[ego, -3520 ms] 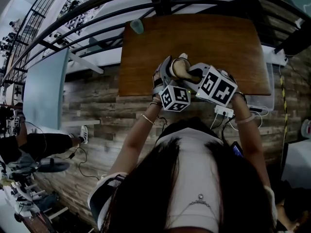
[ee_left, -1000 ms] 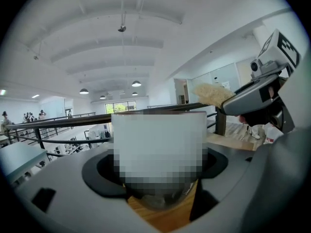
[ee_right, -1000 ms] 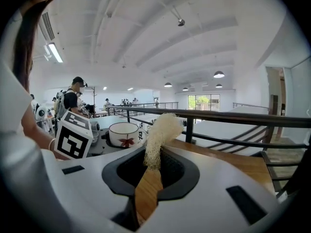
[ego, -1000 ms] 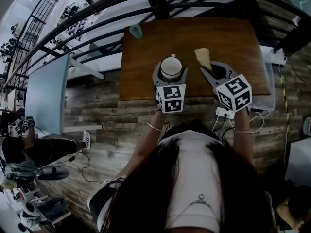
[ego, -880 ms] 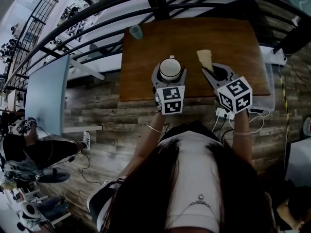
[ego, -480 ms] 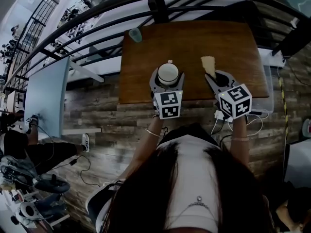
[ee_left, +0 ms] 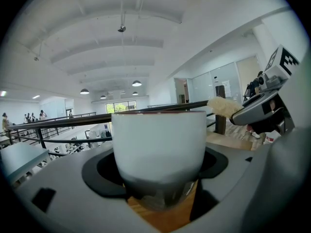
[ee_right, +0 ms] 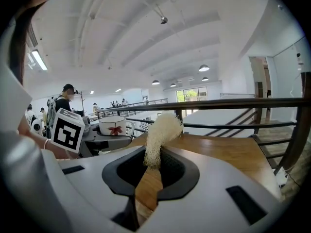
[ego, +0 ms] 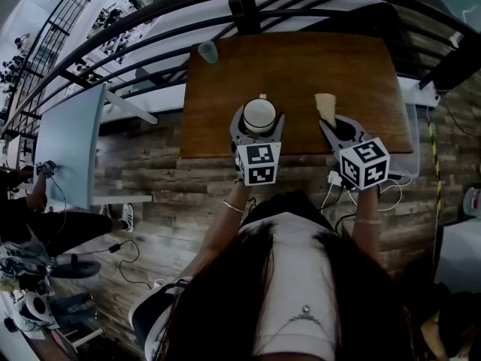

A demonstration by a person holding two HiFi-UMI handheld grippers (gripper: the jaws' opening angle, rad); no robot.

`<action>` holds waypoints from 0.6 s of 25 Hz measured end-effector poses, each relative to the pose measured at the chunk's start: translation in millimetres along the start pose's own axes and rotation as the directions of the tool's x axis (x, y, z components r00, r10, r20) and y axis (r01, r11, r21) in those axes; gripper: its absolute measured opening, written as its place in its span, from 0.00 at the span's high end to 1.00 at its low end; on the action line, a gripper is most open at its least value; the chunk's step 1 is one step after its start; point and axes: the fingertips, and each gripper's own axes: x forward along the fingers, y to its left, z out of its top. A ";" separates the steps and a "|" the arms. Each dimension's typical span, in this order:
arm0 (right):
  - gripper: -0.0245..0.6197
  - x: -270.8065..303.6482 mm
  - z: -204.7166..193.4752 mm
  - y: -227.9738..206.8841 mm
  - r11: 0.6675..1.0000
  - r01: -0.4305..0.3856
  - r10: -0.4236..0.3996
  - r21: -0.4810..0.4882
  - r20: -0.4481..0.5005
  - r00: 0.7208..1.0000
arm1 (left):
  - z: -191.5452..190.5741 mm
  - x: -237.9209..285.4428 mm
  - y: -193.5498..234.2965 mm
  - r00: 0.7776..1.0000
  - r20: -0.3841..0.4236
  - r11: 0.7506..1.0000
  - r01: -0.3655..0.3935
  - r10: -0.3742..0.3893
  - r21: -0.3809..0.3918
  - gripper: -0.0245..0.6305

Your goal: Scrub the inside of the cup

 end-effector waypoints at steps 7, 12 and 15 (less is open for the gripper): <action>0.85 -2.4 -4.9 -2.1 1.000 0.004 -0.004 -0.001 -0.003 1.000 | 10.9 -2.5 -3.6 1.000 0.014 1.000 0.010 -0.011 0.010 0.34; 0.85 -2.1 -3.6 -4.4 1.000 0.010 -0.010 0.010 -0.005 1.000 | 12.2 -1.4 -2.6 1.000 0.012 1.000 0.012 -0.012 -0.003 0.34; 0.85 -2.7 -4.3 -5.0 1.000 0.009 -0.009 0.010 -0.009 1.000 | 12.4 -0.6 -4.4 1.000 0.009 1.000 0.014 -0.014 -0.008 0.34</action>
